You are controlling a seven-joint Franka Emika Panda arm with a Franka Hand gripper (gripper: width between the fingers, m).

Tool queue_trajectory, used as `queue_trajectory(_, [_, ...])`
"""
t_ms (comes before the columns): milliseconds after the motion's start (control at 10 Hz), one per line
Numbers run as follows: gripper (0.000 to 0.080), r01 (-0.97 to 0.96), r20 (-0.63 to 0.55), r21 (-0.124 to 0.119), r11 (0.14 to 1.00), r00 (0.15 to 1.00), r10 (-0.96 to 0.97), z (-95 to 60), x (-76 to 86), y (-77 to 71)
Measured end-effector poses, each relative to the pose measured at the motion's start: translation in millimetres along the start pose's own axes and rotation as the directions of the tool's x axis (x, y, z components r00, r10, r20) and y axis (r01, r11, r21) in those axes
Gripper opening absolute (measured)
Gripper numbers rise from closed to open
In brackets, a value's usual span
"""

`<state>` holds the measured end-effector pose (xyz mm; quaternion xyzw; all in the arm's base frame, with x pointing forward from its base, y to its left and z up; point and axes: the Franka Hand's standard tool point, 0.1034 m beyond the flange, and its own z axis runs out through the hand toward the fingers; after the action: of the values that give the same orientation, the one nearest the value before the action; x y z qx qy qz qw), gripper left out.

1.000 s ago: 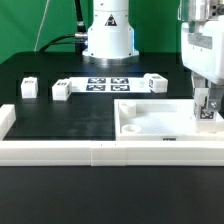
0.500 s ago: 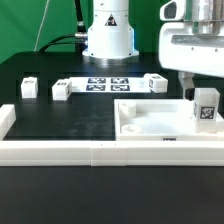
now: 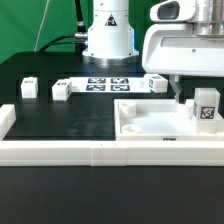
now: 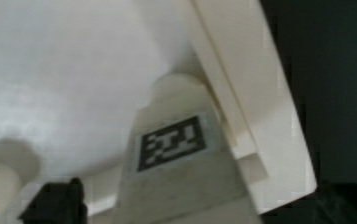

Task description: Assemble one leg

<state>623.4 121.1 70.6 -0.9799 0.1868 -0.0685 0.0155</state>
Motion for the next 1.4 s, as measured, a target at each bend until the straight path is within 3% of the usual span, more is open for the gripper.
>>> queue_trajectory(400, [0.0649, 0.204, -0.002, -0.018, 0.979, 0.979, -0.205, 0.5, 2.3, 4.8])
queue_trajectory(700, [0.0290, 0.202, -0.002, -0.018, 0.979, 0.979, -0.202, 0.6, 2.3, 4.9])
queue_trajectory(1000, [0.0291, 0.163, -0.002, -0.017, 0.987, 0.987, -0.163, 0.7, 2.2, 5.0])
queue_trajectory(1200, [0.0291, -0.063, -0.007, -0.022, 0.998, 0.998, 0.063, 1.1, 2.0, 8.1])
queue_trajectory(1400, [0.0291, -0.264, -0.024, -0.042, 0.963, 0.964, 0.264, 0.8, 4.3, 21.2])
